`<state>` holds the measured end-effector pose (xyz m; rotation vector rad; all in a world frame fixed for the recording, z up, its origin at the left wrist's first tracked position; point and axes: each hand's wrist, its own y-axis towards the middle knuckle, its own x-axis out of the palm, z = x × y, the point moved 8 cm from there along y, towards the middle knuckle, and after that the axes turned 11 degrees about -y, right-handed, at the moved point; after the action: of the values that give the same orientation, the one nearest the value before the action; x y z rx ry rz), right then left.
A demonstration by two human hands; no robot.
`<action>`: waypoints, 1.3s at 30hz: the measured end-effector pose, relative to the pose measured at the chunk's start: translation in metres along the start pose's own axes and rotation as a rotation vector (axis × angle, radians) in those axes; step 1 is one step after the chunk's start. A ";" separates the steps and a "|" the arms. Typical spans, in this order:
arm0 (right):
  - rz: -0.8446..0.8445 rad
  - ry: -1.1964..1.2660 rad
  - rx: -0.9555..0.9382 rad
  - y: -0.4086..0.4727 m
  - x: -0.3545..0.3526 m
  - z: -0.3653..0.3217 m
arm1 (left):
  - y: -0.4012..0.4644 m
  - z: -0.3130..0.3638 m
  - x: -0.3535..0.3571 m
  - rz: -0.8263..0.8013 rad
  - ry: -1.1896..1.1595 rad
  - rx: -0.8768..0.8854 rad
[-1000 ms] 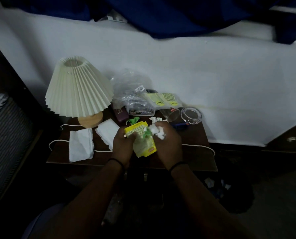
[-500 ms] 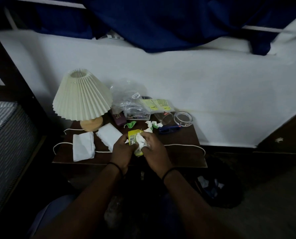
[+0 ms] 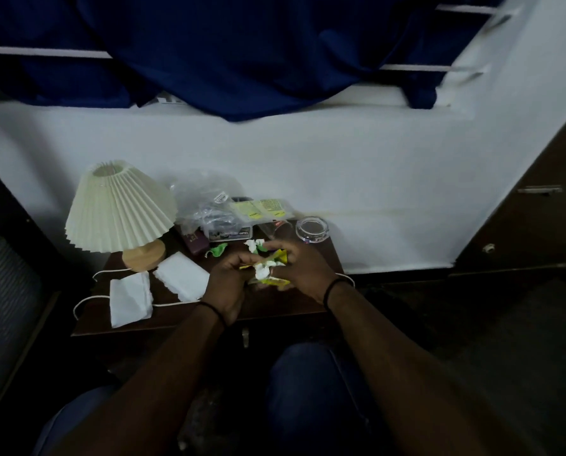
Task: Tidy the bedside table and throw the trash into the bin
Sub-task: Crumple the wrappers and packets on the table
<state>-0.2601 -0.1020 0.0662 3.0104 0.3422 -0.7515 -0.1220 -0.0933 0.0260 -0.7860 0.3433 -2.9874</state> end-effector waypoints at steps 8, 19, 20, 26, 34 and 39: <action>0.198 0.020 0.144 -0.014 -0.123 0.024 | 0.009 -0.005 0.097 -0.083 0.205 0.152; 0.392 -0.665 0.516 -0.074 -0.222 0.210 | 0.037 -0.152 0.206 -0.308 0.490 -0.251; 0.352 -0.675 0.559 -0.076 -0.218 0.223 | 0.041 -0.155 0.207 -0.305 0.500 -0.240; 0.216 -0.450 0.664 -0.060 -0.193 0.301 | 0.075 -0.169 0.194 -0.244 0.517 -0.246; 0.182 -0.572 0.649 -0.053 -0.186 0.282 | 0.068 -0.133 0.148 -0.141 0.484 -0.207; 0.150 -0.632 0.584 -0.058 -0.173 0.224 | 0.041 -0.096 0.125 -0.133 0.476 -0.160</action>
<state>-0.5248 -0.0975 -0.0495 2.9630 -0.1540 -1.9861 -0.2790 -0.1250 -0.0038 -0.0892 0.5684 -3.2776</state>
